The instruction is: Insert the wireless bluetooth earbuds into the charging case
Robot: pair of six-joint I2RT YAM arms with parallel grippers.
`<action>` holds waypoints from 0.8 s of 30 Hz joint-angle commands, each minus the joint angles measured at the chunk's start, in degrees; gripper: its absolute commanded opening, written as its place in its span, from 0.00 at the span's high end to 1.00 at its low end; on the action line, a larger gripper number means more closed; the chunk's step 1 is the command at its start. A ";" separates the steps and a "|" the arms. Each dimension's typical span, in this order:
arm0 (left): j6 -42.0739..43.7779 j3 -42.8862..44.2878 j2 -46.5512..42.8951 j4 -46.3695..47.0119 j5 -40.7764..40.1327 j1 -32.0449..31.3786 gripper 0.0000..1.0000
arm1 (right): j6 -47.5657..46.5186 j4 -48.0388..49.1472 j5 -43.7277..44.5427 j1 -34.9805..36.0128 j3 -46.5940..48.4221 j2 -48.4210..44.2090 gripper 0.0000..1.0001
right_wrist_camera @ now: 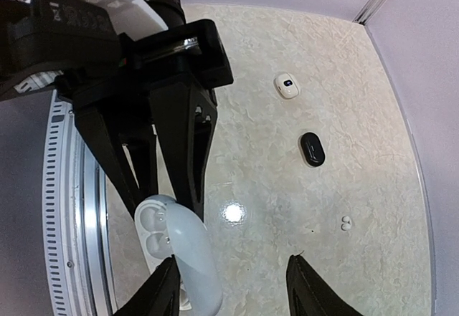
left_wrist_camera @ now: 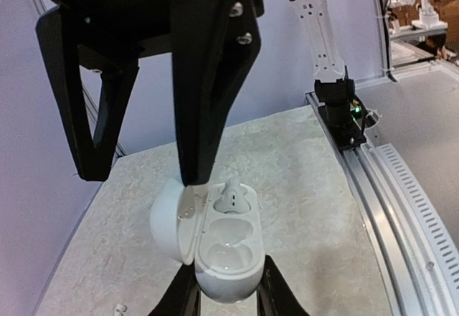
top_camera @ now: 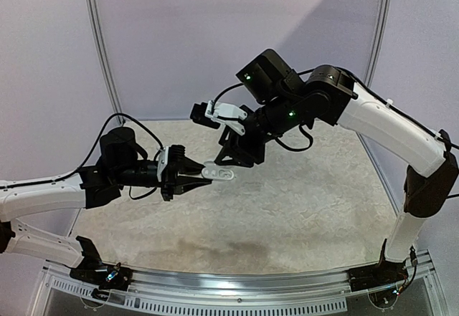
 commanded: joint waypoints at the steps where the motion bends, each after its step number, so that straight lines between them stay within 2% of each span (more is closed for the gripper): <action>1: -9.26 -1.00 1.40 2.98 -0.07 0.45 1.00 | -0.37 2.38 -1.93 -1.89 -0.26 1.21 0.48; 4: -14.66 -0.97 2.42 4.73 -1.91 0.75 1.00 | -0.83 2.93 -3.39 -2.37 -0.15 1.81 0.47; 17: -24.67 1.09 8.16 10.98 -4.80 3.31 1.00 | 0.16 10.94 -12.22 -7.00 0.40 0.80 0.46; 21: -27.58 2.02 9.97 12.23 -5.77 5.08 1.00 | 3.80 16.77 -14.10 -10.40 0.06 0.14 0.44; 24: -28.76 2.43 10.71 12.80 -6.59 6.71 1.00 | 11.25 23.54 -11.09 -14.64 -1.84 0.29 0.42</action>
